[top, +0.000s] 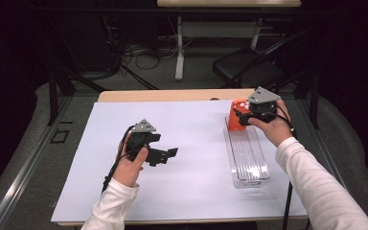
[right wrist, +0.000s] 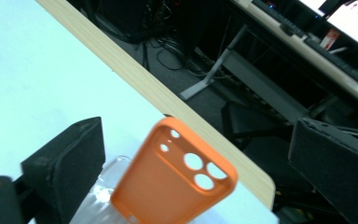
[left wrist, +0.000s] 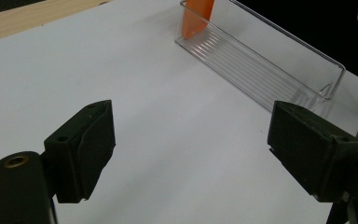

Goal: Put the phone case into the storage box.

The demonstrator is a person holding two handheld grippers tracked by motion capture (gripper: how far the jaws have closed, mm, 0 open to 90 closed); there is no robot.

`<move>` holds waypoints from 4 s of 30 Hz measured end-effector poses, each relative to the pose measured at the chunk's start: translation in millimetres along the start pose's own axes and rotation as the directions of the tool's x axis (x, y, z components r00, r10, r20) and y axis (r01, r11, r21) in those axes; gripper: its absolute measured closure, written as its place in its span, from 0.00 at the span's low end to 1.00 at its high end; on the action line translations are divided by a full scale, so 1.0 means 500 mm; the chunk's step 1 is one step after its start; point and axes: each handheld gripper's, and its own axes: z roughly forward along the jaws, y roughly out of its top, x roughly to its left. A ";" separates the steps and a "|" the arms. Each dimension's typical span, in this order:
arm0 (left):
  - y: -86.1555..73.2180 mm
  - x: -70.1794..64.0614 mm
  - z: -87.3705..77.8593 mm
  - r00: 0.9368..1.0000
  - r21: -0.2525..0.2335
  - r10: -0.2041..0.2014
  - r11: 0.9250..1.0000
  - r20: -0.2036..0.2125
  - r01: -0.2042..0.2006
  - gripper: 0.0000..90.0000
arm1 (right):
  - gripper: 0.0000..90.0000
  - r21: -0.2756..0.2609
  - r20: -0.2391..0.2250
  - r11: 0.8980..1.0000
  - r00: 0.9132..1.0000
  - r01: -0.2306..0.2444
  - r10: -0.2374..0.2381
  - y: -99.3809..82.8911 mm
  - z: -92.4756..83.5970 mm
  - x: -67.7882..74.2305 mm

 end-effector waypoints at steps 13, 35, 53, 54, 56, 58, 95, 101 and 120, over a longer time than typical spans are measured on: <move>0.004 0.011 0.001 1.000 0.005 -0.002 1.000 0.013 0.002 0.17 | 0.00 0.016 -0.162 0.989 0.975 -0.150 0.151 0.030 -0.015 0.023; 0.008 0.028 -0.017 1.000 -0.029 -0.027 0.999 0.008 0.027 0.17 | 0.00 0.011 -0.323 0.974 0.921 -0.227 0.218 0.063 -0.052 0.095; 0.009 0.032 -0.023 1.000 -0.013 -0.013 1.000 0.006 0.013 0.17 | 0.00 0.019 -0.387 0.974 0.897 -0.226 0.215 0.035 -0.051 0.146; 0.008 0.032 -0.024 1.000 -0.014 -0.013 1.000 0.005 0.013 0.17 | 0.00 0.018 -0.394 0.973 0.893 -0.230 0.218 0.032 -0.053 0.149; 0.008 0.032 -0.024 1.000 -0.014 -0.015 1.000 0.002 0.015 0.17 | 0.00 0.012 -0.403 0.971 0.887 -0.241 0.225 0.026 -0.059 0.156; 0.008 0.032 -0.023 1.000 -0.014 -0.012 1.000 -0.007 0.012 0.17 | 0.00 0.006 -0.401 0.971 0.889 -0.240 0.222 0.021 -0.065 0.162; 0.002 0.035 -0.040 1.000 -0.024 -0.008 1.000 -0.022 0.007 0.17 | 0.00 -0.036 -0.419 0.964 0.880 -0.264 0.225 -0.087 -0.140 0.304; 0.001 0.036 -0.043 1.000 -0.029 -0.008 1.000 -0.022 0.007 0.17 | 0.00 -0.005 -0.443 0.955 0.857 -0.295 0.263 -0.102 -0.135 0.316; -0.003 0.047 -0.046 0.999 -0.026 -0.019 1.000 -0.030 0.018 0.17 | 0.00 0.038 -0.475 0.960 0.840 -0.277 0.261 -0.132 -0.113 0.357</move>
